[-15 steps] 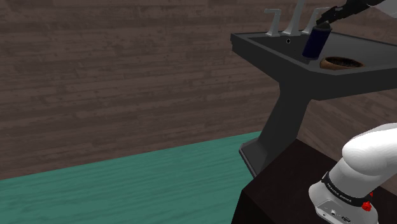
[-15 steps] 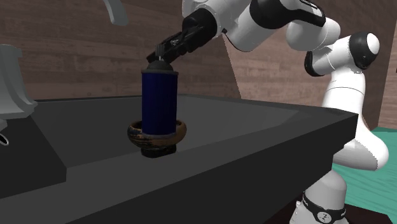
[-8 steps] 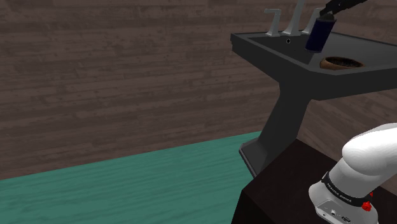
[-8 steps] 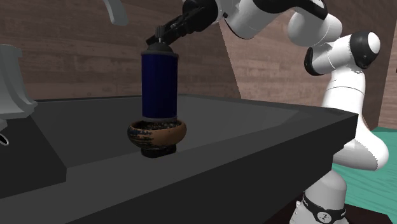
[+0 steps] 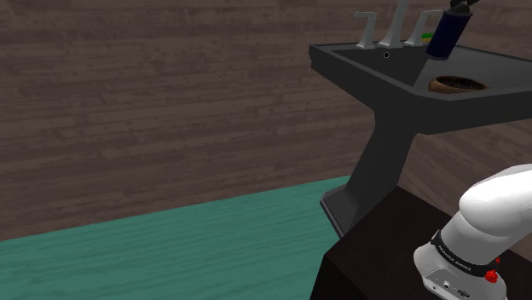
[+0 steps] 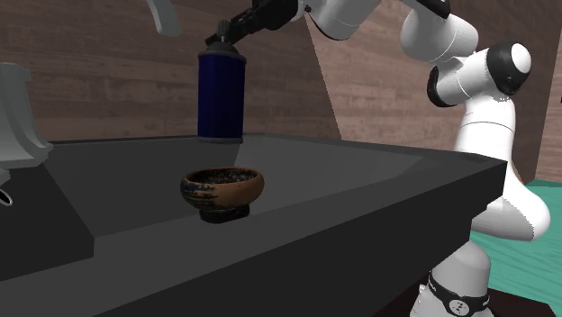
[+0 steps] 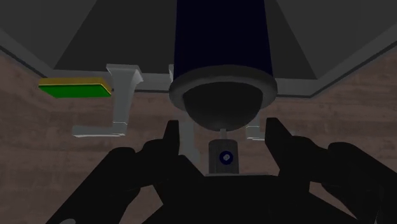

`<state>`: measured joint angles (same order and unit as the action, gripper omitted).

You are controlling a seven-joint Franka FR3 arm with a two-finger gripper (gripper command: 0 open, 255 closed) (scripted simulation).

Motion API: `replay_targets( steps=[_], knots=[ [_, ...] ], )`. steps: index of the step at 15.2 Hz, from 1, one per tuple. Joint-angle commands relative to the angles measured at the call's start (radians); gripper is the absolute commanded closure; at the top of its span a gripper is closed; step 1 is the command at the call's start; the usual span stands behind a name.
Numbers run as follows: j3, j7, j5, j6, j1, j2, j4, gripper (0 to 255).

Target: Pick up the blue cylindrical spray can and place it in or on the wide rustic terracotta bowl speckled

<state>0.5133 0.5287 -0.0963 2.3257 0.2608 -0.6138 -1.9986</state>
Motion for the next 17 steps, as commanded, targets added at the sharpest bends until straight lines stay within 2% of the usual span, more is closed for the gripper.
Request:
replay_targets(
  steps=[1,6,9,17],
  knots=[
    [0.047,0.039,-0.011,-0.042,-0.014,0.012,0.054,255],
    [0.183,0.135,-0.050,-0.161,-0.066,0.063,0.221,255],
    [0.300,0.200,-0.089,-0.250,-0.122,0.114,0.356,255],
    [0.275,0.223,-0.070,-0.149,-0.086,0.054,0.197,255]
  ],
)
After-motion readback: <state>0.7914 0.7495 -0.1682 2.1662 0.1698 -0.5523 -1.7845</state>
